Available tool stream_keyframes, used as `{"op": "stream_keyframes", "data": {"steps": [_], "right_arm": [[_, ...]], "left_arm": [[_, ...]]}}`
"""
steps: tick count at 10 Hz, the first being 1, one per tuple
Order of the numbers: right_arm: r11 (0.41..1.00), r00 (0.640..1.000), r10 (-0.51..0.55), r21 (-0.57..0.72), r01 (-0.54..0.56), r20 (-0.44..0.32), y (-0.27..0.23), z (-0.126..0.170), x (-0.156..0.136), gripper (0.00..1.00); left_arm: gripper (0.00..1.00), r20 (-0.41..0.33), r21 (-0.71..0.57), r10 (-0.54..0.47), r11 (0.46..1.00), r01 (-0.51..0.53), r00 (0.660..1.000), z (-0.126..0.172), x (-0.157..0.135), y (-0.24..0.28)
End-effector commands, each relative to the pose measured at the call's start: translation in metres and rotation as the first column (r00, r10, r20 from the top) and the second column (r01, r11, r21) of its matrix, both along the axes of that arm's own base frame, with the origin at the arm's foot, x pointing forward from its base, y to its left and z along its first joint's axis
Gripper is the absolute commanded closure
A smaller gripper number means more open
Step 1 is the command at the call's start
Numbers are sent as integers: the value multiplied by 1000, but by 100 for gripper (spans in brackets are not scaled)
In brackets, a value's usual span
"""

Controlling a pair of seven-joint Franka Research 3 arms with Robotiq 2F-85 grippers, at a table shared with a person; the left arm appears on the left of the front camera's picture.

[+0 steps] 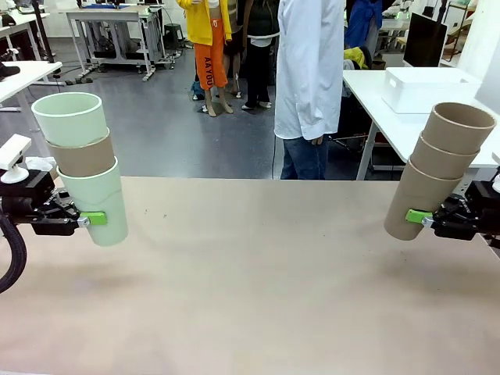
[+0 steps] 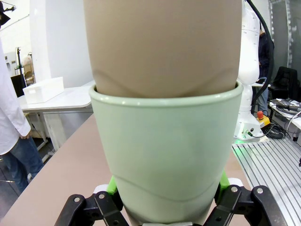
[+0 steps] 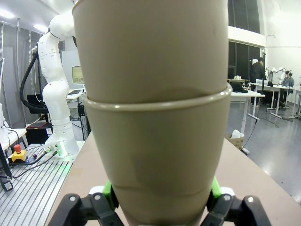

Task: Stack the cups and store them in the basket.
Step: Place the stack of Reusable plastic cups into the Pantry Basket.

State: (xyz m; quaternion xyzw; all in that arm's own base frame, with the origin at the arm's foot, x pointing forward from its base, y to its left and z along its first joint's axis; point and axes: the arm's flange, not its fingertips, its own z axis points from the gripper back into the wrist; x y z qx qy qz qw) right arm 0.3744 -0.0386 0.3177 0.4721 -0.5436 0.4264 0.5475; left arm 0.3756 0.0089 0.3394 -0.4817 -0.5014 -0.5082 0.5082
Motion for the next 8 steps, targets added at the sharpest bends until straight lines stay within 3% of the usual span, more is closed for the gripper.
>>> {"op": "stream_keyframes", "data": {"steps": [1, 8], "right_arm": [[1000, 1000, -2, 5, 2, 8, 0, 4, 0, 15], [1000, 1000, -2, 5, 2, 8, 0, 4, 0, 15]], "left_arm": [[15, 8, -6, -4, 1000, 4, 1000, 4, 0, -1], [15, 8, -6, -4, 1000, 4, 1000, 4, 0, -1]]}}
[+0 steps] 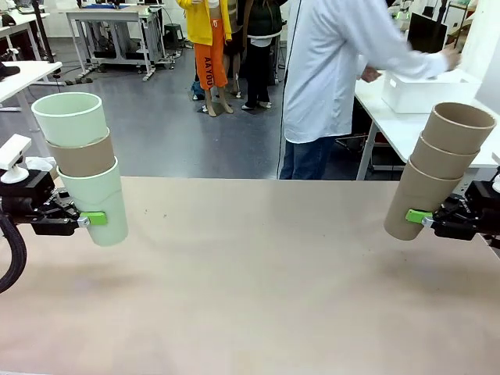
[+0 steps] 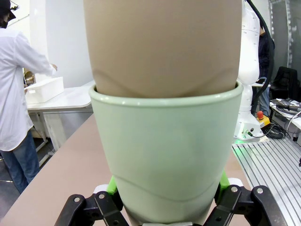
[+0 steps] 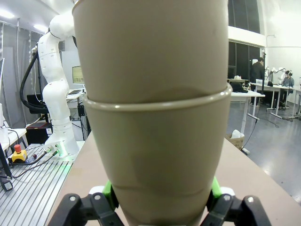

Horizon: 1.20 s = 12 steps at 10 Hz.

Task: Stack the cups and store them in the basket.
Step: Place the stack of Reusable plastic cups into the Pantry Basket.

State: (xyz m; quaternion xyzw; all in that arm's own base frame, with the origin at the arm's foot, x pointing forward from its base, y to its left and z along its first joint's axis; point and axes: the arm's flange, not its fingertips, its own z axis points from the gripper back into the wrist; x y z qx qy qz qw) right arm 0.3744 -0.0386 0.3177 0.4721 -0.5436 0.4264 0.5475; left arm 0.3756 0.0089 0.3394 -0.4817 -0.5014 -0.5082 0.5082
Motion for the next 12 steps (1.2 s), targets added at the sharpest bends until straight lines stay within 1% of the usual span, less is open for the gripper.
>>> {"op": "stream_keyframes", "data": {"steps": [1, 12], "right_arm": [[1000, 1000, -2, 5, 2, 8, 0, 4, 0, 15], [1000, 1000, -2, 5, 2, 8, 0, 4, 0, 15]], "left_arm": [[15, 8, -6, -4, 1000, 4, 1000, 4, 0, -1], [15, 8, -6, -4, 1000, 4, 1000, 4, 0, -1]]}}
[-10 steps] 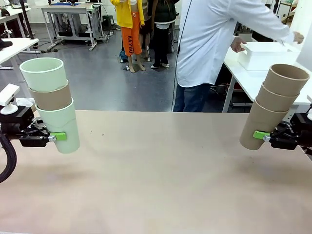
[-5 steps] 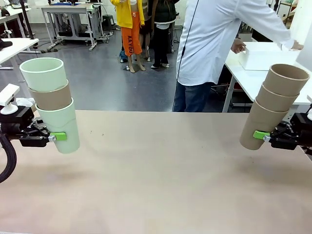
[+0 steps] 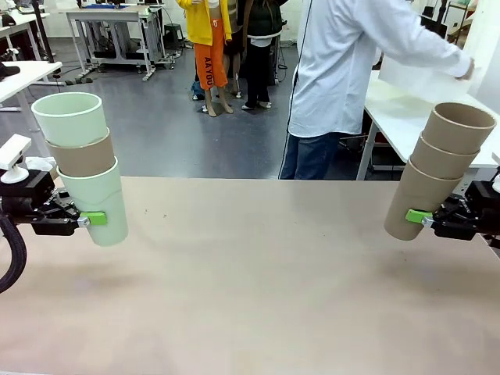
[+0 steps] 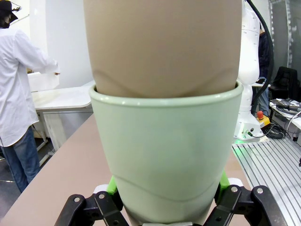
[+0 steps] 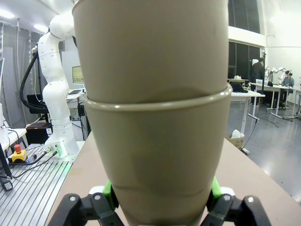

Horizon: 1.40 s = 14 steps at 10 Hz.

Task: Stack the cups and store them in the basket.
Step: Place the stack of Reusable plastic cups into the Pantry Basket.

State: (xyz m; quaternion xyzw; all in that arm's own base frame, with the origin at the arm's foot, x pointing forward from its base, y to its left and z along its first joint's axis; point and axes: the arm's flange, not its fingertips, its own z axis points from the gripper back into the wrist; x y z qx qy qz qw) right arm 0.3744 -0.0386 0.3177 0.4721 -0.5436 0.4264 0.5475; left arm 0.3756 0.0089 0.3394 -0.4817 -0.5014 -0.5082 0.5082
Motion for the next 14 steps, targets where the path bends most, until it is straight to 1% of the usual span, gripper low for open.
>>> {"op": "stream_keyframes", "data": {"steps": [1, 14], "right_arm": [[1000, 1000, -2, 5, 2, 8, 0, 4, 0, 15], [1000, 1000, -2, 5, 2, 8, 0, 4, 0, 15]], "left_arm": [[15, 8, -6, -4, 1000, 4, 1000, 4, 0, -1], [15, 8, -6, -4, 1000, 4, 1000, 4, 0, -1]]}}
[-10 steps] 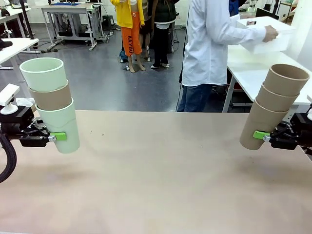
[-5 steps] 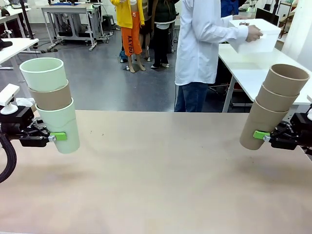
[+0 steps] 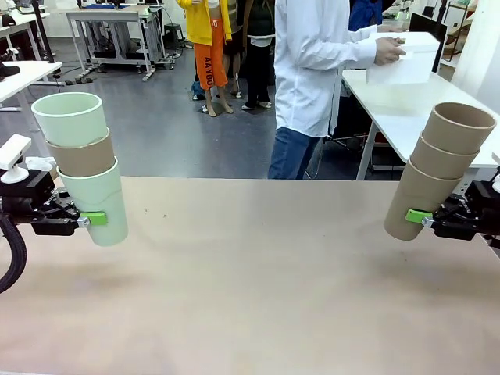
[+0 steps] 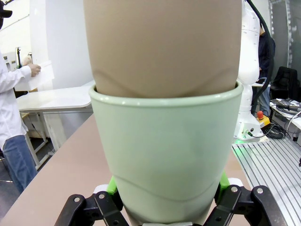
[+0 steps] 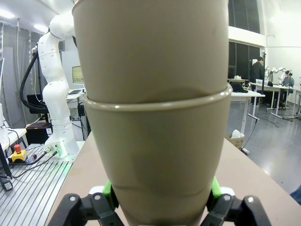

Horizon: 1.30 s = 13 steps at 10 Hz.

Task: Stack the cups and store them in the basket.
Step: Place the stack of Reusable plastic cups into the Pantry Basket.

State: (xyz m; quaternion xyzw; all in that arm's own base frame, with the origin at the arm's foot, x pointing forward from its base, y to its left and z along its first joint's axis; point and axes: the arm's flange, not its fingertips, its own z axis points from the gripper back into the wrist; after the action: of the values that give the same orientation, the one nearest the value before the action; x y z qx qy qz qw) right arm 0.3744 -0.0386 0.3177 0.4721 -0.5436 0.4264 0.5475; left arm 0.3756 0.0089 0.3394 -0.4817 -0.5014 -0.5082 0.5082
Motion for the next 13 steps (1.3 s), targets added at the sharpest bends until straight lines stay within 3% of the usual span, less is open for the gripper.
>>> {"op": "stream_keyframes", "data": {"steps": [1, 13], "right_arm": [[1000, 1000, -2, 5, 2, 8, 0, 4, 0, 15], [1000, 1000, -2, 5, 2, 8, 0, 4, 0, 15]], "left_arm": [[15, 8, -6, -4, 1000, 4, 1000, 4, 0, -1], [15, 8, -6, -4, 1000, 4, 1000, 4, 0, -1]]}}
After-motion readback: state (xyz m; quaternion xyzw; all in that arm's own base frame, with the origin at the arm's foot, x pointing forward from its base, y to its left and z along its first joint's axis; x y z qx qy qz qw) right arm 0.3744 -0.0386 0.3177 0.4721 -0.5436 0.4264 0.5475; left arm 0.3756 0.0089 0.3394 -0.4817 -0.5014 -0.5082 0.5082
